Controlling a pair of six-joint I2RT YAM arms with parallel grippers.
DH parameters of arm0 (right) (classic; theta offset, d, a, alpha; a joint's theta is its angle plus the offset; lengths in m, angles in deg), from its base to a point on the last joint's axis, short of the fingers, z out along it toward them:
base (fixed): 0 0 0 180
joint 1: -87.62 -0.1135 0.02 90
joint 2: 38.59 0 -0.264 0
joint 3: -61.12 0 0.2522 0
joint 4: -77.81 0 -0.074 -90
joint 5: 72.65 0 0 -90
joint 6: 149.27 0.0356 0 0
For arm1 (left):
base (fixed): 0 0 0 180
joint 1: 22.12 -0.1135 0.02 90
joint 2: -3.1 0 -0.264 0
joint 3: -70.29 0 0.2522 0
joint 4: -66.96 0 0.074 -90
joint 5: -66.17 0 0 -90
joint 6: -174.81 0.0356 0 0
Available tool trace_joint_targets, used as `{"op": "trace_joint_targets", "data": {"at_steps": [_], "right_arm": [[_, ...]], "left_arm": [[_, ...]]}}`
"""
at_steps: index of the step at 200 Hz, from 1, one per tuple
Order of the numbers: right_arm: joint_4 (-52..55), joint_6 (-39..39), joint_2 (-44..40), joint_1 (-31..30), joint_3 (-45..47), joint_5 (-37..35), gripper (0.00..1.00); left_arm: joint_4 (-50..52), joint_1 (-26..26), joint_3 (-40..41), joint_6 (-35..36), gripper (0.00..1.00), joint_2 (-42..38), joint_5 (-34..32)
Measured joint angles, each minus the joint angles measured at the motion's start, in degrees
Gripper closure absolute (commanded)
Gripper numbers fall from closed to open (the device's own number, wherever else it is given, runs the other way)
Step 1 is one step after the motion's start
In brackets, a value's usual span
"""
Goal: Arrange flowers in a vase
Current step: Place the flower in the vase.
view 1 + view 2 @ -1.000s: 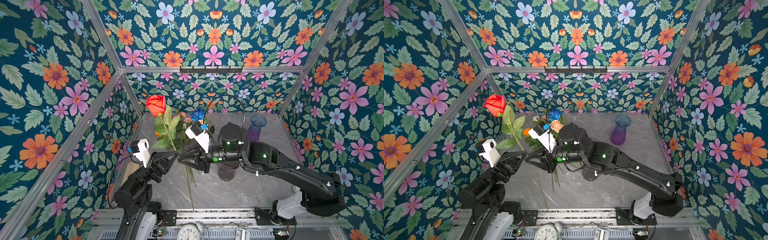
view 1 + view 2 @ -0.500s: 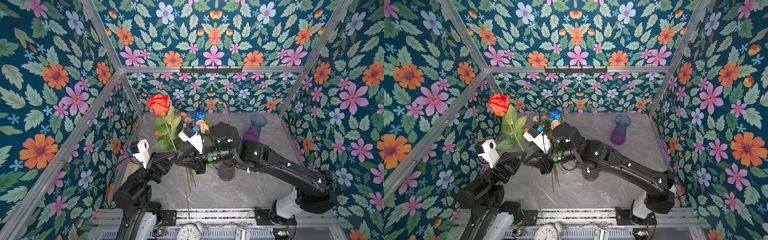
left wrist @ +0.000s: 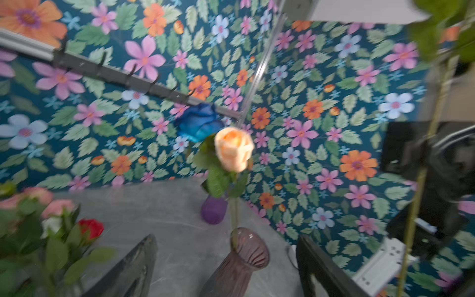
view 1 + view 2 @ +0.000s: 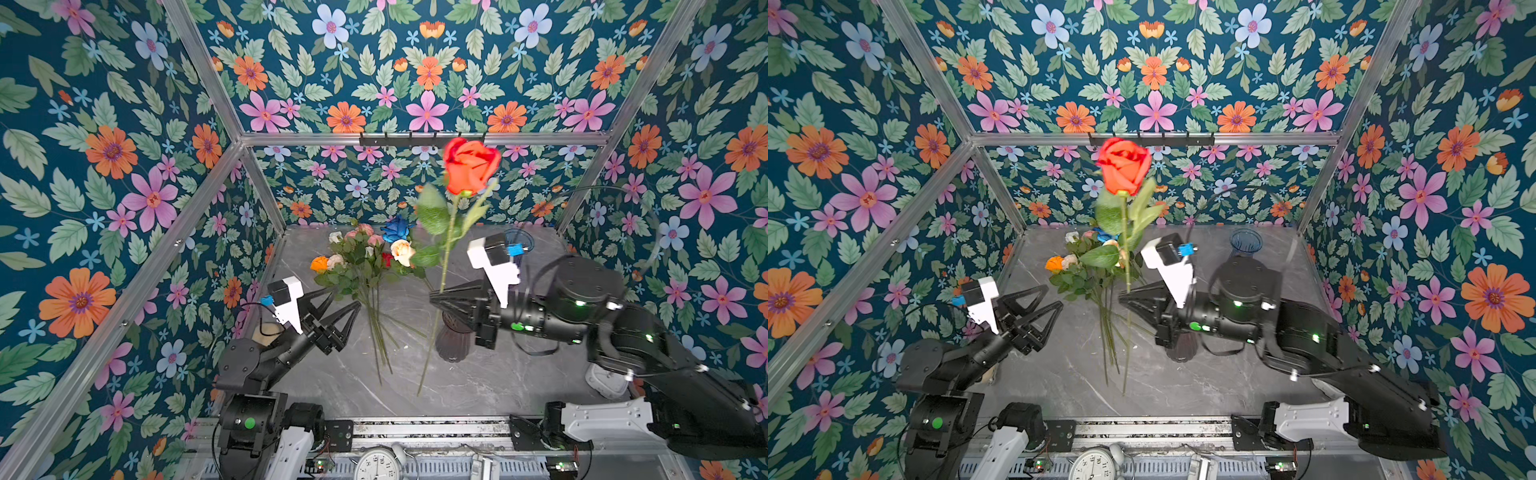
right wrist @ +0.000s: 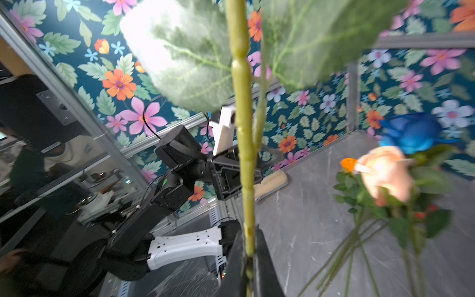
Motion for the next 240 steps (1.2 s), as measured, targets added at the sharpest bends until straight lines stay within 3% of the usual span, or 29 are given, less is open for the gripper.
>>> {"op": "trace_joint_targets", "data": {"at_steps": [43, 77, 122, 240], "right_arm": [[2.25, -8.44, -5.88, 0.26, 2.49, -26.43, 1.0], [2.89, -13.42, -1.9, 6.97, 1.31, -35.28, 1.0], [4.61, -10.36, 2.36, 17.18, -2.69, -33.24, 1.0], [3.52, -1.22, 3.85, 17.92, 11.06, -22.45, 1.0]], "left_arm": [[9.27, -0.07, 5.55, 5.33, 0.15, -2.84, -2.84], [9.16, -0.02, 6.1, 6.8, 0.15, -2.45, -2.47], [8.98, -0.02, 6.34, 7.5, 0.14, -3.19, -1.2], [8.57, -0.02, 6.75, 7.5, 0.15, -3.04, 0.63]]}}
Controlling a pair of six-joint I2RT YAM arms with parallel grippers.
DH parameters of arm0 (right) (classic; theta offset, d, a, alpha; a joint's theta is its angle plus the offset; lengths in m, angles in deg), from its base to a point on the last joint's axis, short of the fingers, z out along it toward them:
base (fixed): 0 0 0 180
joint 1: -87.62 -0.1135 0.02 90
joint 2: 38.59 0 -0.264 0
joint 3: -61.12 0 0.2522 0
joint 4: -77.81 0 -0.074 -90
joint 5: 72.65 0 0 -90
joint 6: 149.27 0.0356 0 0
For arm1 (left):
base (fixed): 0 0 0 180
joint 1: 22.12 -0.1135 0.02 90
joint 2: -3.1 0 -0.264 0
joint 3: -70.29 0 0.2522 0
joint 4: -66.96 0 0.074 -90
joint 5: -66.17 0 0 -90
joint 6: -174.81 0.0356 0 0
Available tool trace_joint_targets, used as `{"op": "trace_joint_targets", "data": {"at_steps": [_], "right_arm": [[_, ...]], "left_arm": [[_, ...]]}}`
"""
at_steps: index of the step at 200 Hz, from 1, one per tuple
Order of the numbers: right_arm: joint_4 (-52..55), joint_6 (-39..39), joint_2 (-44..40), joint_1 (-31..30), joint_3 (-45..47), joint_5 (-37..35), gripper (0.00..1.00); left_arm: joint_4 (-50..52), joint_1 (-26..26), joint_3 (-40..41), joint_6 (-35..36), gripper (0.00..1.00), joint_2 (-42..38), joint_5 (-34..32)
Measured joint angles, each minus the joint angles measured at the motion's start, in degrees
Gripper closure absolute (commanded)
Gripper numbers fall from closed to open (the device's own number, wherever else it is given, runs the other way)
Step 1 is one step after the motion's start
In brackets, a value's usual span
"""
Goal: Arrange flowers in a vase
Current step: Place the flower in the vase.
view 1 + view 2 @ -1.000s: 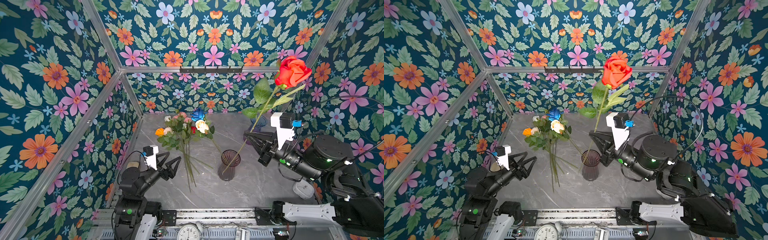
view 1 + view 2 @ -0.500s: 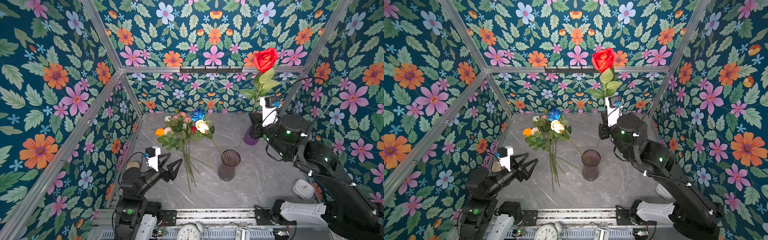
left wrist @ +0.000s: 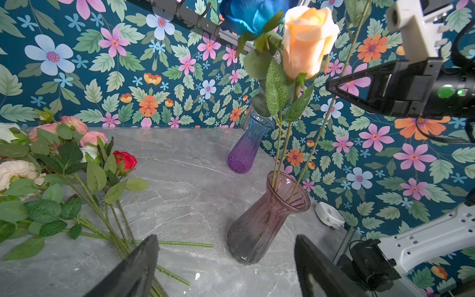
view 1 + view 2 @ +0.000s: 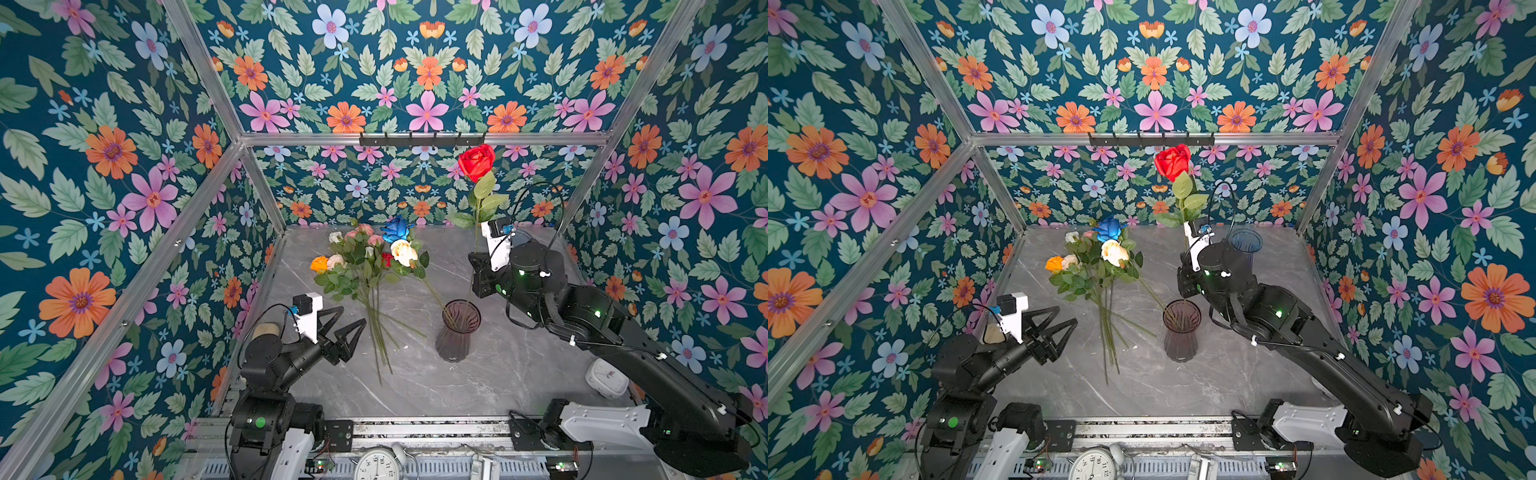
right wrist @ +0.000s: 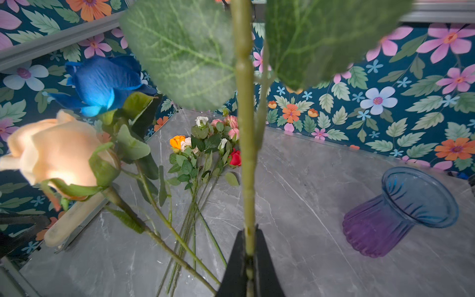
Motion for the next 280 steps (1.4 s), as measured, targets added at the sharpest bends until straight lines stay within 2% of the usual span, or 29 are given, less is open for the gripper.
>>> {"op": "trace_joint_targets", "data": {"at_steps": [99, 110, 131, 142, 153, 198, 236, 260, 280], "right_arm": [[-4.37, 4.5, 0.42, 0.07, 10.8, 2.8, 1.0], [-4.74, 4.83, 0.2, 0.07, 11.87, 2.82, 0.89], [-5.68, 6.03, -0.37, 0.09, 13.66, 3.02, 0.48], [-5.99, 5.92, -0.9, 0.09, 14.34, 3.08, 0.38], [-6.38, 5.9, -1.55, 0.09, 14.97, 3.45, 0.33], [-6.54, 6.69, -5.42, 0.09, 18.18, 4.96, 0.27], [-7.26, 8.96, -14.99, 0.09, 25.88, 7.52, 0.28], [-7.67, 10.71, -22.71, 0.09, 31.69, 7.41, 0.32], [-7.8, 12.15, -27.87, 0.07, 36.39, 5.97, 0.33]], "left_arm": [[-0.44, 0.0, 0.2, -0.02, 0.15, 0.28, 0.5], [-0.44, 0.0, 0.2, -0.02, 0.15, 0.39, 0.7], [-0.46, 0.0, 0.2, -0.04, 0.17, 0.46, 0.85], [-0.46, 0.0, 0.2, -0.04, 0.18, 0.46, 0.9], [-0.46, 0.0, 0.2, -0.04, 0.19, 0.46, 0.9], [-0.94, 0.0, 0.31, -0.04, 0.2, 0.72, 0.87], [-1.09, 0.0, 0.63, -1.11, 0.19, 2.93, -0.7], [-0.81, 0.0, 0.28, -1.53, 0.31, 10.25, -3.45], [-0.83, -0.02, 0.13, -3.02, 0.34, 17.88, -4.55]]}}
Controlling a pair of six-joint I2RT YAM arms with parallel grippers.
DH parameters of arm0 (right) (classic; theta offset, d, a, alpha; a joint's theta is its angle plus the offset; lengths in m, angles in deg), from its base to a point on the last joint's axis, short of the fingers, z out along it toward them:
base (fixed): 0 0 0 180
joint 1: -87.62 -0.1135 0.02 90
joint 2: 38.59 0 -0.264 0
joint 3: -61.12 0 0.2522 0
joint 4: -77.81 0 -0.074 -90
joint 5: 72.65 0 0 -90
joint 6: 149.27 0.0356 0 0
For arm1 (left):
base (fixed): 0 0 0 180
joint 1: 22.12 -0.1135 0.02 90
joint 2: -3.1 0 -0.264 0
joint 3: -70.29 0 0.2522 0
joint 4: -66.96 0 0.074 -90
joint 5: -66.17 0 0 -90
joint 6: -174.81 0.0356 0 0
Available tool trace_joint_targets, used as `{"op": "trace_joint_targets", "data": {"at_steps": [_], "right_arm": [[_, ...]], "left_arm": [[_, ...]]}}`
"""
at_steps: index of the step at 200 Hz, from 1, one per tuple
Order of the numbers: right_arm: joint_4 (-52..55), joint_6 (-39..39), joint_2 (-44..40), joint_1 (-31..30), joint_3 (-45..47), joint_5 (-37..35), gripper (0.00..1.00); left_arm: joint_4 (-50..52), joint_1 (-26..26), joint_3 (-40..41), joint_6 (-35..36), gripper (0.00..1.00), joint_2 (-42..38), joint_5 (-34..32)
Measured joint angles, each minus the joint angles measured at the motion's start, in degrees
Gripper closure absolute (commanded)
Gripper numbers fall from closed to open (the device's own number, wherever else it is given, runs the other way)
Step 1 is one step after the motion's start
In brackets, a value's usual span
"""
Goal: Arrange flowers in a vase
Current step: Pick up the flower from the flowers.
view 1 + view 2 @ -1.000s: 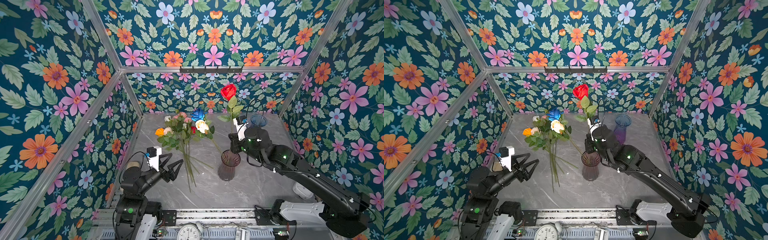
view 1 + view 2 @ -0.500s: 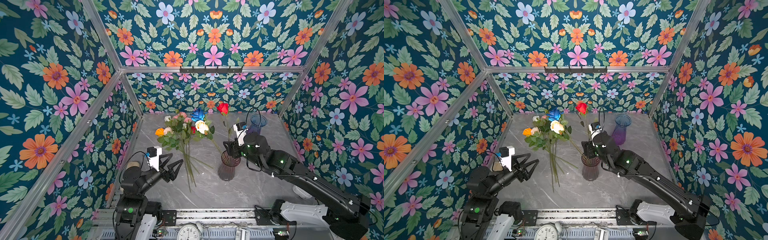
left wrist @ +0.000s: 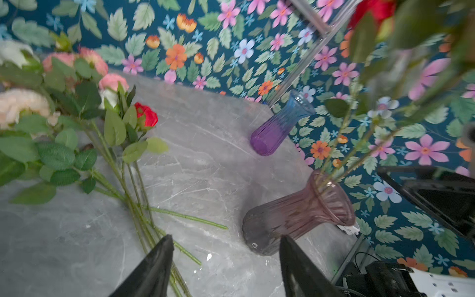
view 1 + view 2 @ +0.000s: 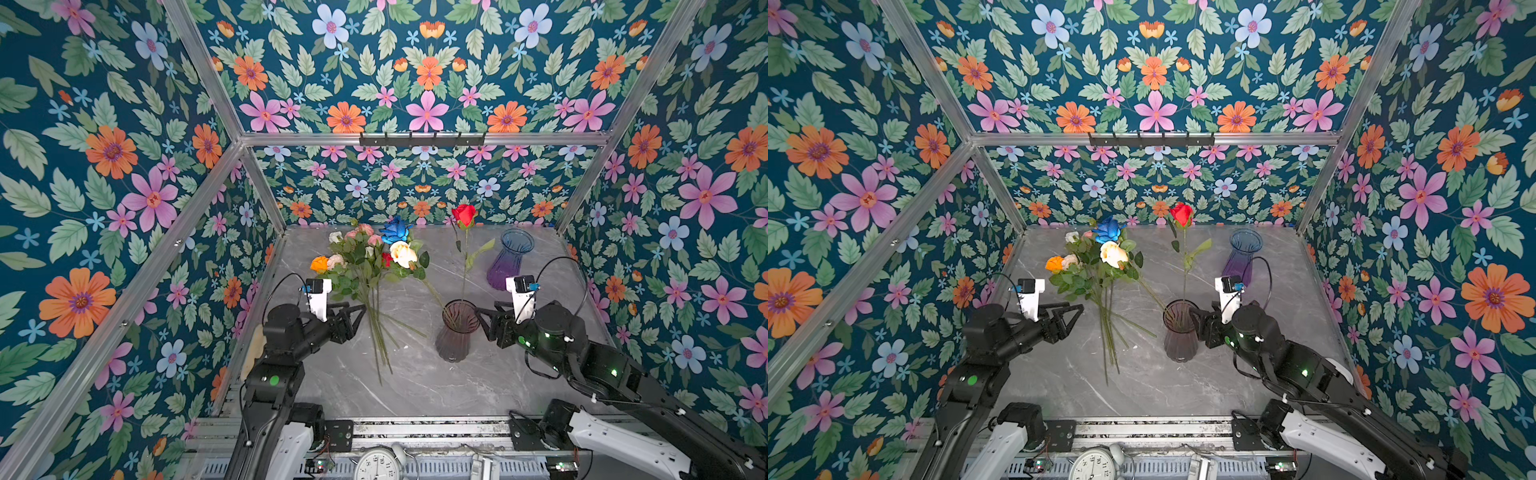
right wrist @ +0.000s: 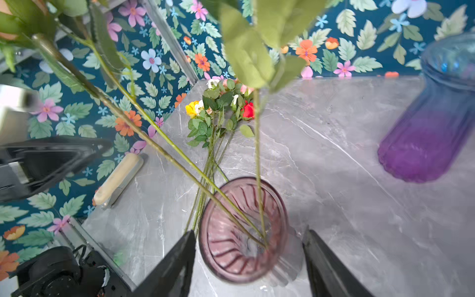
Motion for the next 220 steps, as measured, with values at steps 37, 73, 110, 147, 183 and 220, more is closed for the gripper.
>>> {"op": "trace_joint_targets", "data": {"at_steps": [37, 73, 110, 147, 183, 220], "right_arm": [[1.79, 2.8, -5.95, 0.02, 7.5, -3.93, 0.34], [4.0, 5.92, -13.92, 0.02, 16.35, -5.99, 0.35], [5.57, 9.05, -21.03, 0.02, 26.08, -5.79, 0.37], [7.39, 10.21, -24.3, 0.02, 29.05, -3.72, 0.37], [6.82, 9.09, -26.67, 0.02, 30.27, -1.73, 0.37], [6.69, 8.31, -28.81, 0.02, 30.93, 0.17, 0.37]], "left_arm": [[-5.11, 0.15, 5.92, -5.51, 0.39, 9.27, -3.15], [-13.6, 1.95, 9.35, -11.3, 0.49, 19.82, -8.13], [-20.48, 4.15, 4.26, -13.09, 0.64, 35.69, -14.12], [-23.52, 4.28, -4.33, -11.54, 0.78, 48.89, -20.98], [-23.96, 4.39, -8.81, -10.19, 0.78, 55.84, -24.94], [-24.22, 5.75, -10.6, -10.21, 0.76, 58.1, -26.45]]}}
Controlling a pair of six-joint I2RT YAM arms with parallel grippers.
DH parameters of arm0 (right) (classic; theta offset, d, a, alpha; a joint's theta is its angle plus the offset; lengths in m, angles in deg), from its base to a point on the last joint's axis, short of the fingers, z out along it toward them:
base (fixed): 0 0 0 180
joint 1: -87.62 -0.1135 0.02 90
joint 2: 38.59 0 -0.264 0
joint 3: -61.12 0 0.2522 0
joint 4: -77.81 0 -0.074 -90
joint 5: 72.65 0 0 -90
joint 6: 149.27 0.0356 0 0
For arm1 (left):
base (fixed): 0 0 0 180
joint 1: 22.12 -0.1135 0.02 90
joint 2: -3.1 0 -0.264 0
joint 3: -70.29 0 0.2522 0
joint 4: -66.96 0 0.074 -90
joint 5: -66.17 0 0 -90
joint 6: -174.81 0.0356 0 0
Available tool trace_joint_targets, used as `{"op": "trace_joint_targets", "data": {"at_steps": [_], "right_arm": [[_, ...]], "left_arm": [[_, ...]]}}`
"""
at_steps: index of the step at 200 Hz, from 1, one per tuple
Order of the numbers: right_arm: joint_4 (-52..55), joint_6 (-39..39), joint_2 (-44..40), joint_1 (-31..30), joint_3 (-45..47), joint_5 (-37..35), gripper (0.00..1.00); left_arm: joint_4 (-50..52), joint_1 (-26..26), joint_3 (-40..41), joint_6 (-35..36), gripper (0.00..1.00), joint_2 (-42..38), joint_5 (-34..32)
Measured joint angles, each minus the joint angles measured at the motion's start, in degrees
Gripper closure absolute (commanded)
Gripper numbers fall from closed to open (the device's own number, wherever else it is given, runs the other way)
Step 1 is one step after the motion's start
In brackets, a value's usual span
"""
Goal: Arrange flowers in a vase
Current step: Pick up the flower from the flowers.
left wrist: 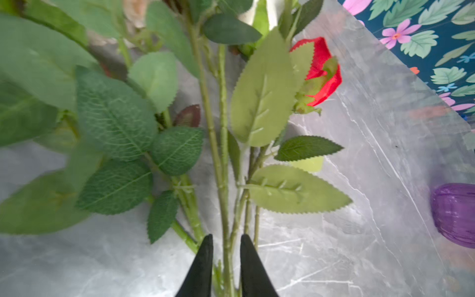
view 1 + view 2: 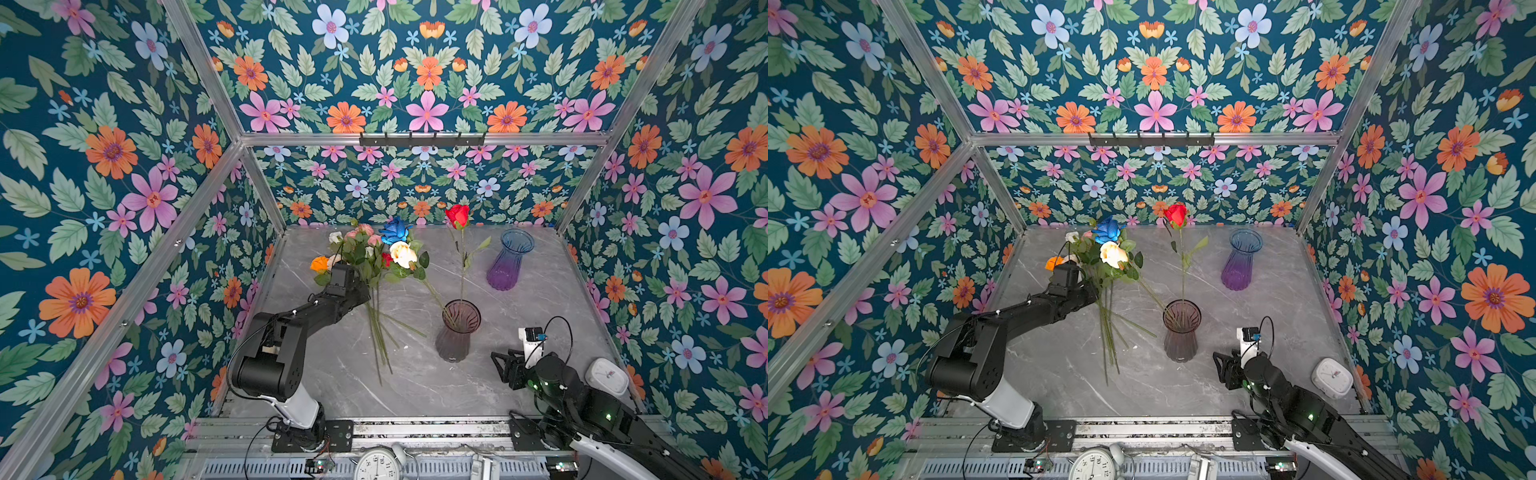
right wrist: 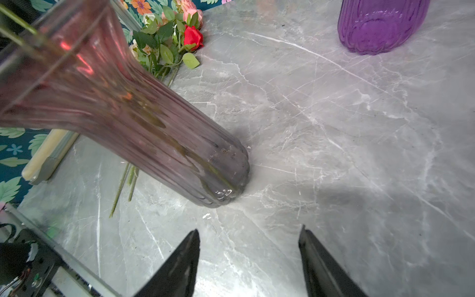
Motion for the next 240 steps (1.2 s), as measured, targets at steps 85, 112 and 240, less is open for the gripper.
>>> {"op": "trace_joint_targets", "data": {"at_steps": [85, 112, 240], "right_arm": [[-0.15, -1.44, -1.9, 0.0, 0.42, 2.89, 0.37], [-0.11, -1.49, -2.03, 0.0, 0.52, 3.13, 0.37], [-0.22, -1.66, -2.08, 0.0, 0.66, 3.43, 0.37]], "left_arm": [[-0.33, 0.92, -1.38, -0.46, 0.79, 2.97, -1.11], [-0.09, 0.98, -1.88, -0.44, 0.8, 3.21, -1.75], [0.61, 0.98, -1.53, -1.4, 0.99, -4.04, -2.4]]}}
